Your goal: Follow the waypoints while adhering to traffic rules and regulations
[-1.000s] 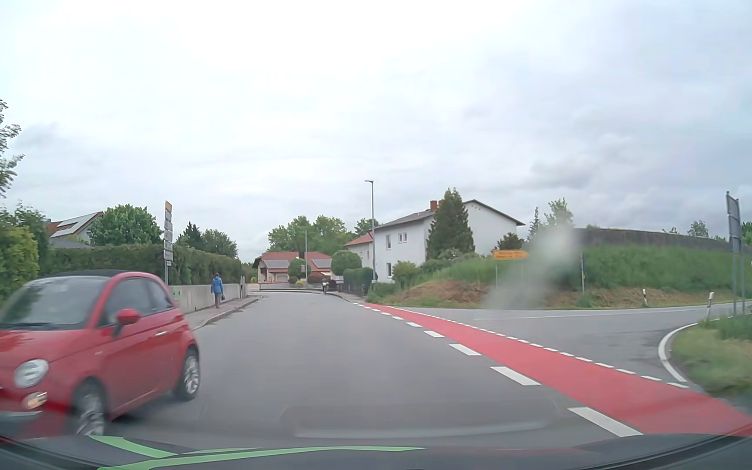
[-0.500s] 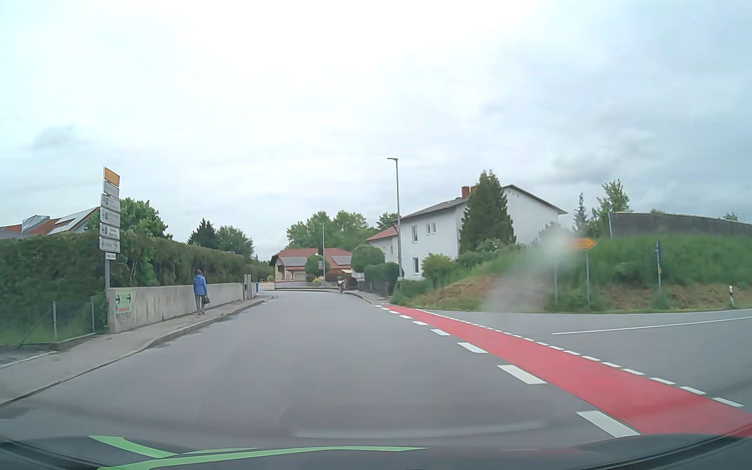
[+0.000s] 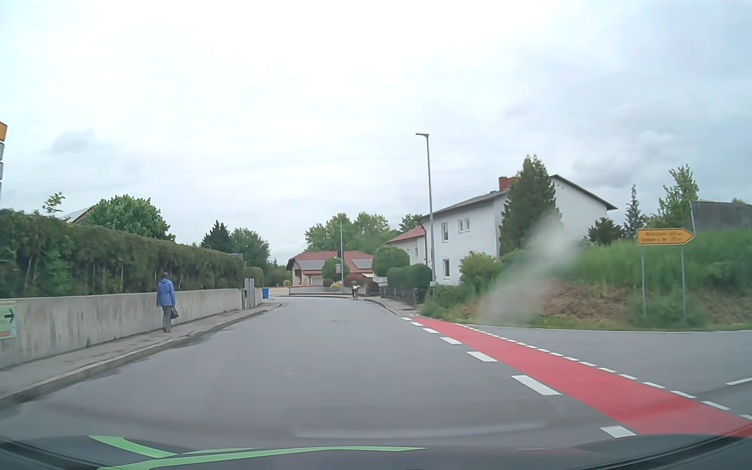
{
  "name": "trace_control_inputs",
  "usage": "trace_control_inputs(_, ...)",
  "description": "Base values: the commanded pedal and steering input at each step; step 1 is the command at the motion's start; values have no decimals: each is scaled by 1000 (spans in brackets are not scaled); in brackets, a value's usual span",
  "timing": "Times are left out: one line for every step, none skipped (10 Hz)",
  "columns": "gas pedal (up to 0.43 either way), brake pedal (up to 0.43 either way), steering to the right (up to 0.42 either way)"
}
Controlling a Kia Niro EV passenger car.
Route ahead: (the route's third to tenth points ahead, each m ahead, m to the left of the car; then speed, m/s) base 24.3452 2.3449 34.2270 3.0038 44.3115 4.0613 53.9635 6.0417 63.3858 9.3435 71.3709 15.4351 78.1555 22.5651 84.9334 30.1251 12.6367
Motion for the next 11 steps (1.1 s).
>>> trace_control_inputs(0,98,-29)
trace_control_inputs(0,91,-24)
trace_control_inputs(0,91,-22)
trace_control_inputs(0,104,-21)
trace_control_inputs(0,134,-20)
trace_control_inputs(0,152,-15)
trace_control_inputs(0,177,-8)
trace_control_inputs(0,195,-5)
trace_control_inputs(0,207,-4)
trace_control_inputs(0,207,-4)
trace_control_inputs(0,201,-4)
